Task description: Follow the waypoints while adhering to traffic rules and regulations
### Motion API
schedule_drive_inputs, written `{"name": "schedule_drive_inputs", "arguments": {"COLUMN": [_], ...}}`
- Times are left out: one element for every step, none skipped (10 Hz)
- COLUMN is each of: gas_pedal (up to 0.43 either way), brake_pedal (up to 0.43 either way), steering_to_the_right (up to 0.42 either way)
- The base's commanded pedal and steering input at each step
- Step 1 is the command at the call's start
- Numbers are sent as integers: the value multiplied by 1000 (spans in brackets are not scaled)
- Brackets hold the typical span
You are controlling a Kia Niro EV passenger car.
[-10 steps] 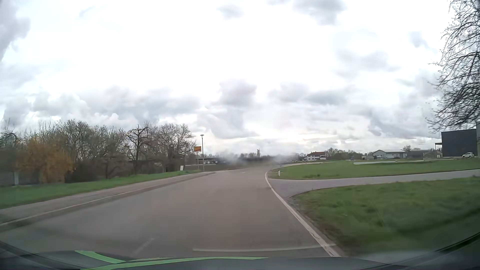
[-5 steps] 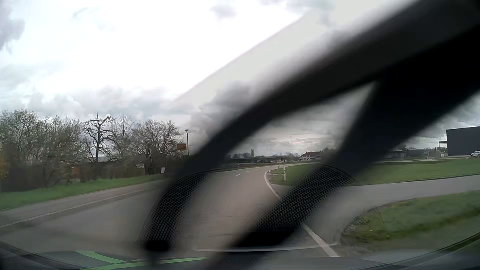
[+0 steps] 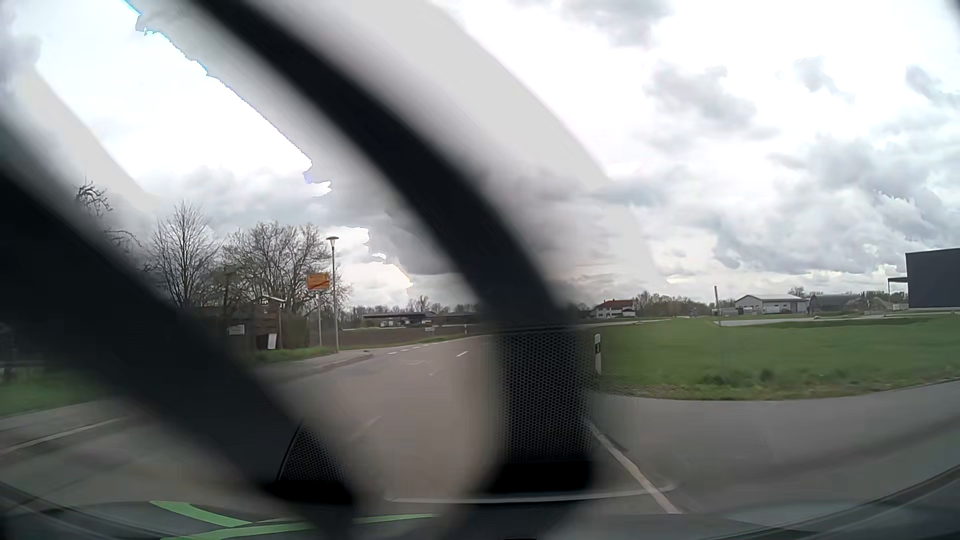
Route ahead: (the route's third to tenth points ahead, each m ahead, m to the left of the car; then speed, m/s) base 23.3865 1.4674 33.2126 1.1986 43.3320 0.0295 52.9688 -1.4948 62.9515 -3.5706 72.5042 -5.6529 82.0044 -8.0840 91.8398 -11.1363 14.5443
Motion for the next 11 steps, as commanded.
{"name": "schedule_drive_inputs", "arguments": {"gas_pedal": [260, 268, 268, 268, 268, 280, 280, 280, 287, 299, 299], "brake_pedal": [0, 0, 0, 0, 0, 0, 0, 0, 0, 0, 0], "steering_to_the_right": [11, 11, 11, 11, 11, 12, 12, 13, 15, 16, 17]}}
